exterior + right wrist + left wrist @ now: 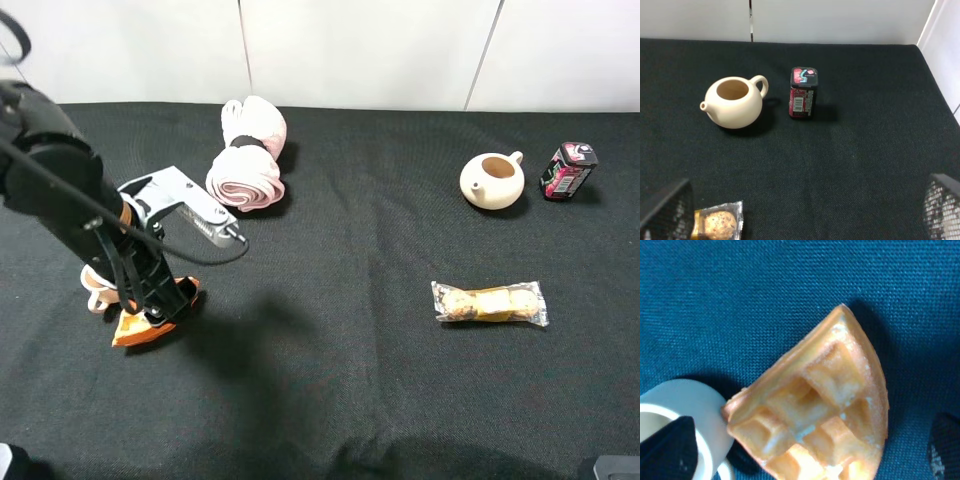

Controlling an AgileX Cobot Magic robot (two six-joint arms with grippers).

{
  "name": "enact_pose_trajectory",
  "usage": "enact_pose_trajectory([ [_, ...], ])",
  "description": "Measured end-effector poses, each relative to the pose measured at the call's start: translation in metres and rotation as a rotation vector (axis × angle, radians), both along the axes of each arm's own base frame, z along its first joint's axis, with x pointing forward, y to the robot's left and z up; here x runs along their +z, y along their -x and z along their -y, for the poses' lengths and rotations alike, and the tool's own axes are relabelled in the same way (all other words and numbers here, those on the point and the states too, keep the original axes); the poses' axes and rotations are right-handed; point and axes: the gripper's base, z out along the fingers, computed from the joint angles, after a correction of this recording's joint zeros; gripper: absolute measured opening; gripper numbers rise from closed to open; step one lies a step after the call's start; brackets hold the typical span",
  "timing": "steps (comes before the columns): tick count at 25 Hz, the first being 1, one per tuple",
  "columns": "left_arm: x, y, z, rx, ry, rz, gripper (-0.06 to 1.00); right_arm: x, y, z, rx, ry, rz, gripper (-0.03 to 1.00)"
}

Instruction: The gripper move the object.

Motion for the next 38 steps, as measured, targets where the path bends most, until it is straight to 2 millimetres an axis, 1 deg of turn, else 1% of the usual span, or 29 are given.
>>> enact_pose_trajectory([
  [8,0.023,-0.009,0.009,0.057,-0.035,-0.085,0.97,0.000,0.000,0.000,0.000,0.000,0.000,0.69],
  [17,0.045,-0.010,0.015,0.090,-0.050,-0.178,0.97,0.000,0.000,0.000,0.000,0.000,0.000,0.69],
  [20,0.056,-0.006,0.014,0.097,-0.022,-0.167,0.97,0.000,0.000,0.000,0.000,0.000,0.000,0.69],
  [23,0.071,0.000,0.010,0.097,0.001,-0.144,0.97,0.000,0.000,0.000,0.000,0.000,0.000,0.69],
  [30,0.106,0.018,-0.004,0.097,0.049,-0.087,0.97,0.000,0.000,0.000,0.000,0.000,0.000,0.69],
  [38,0.140,0.039,-0.020,0.094,0.132,0.011,0.97,0.000,0.000,0.000,0.000,0.000,0.000,0.69],
])
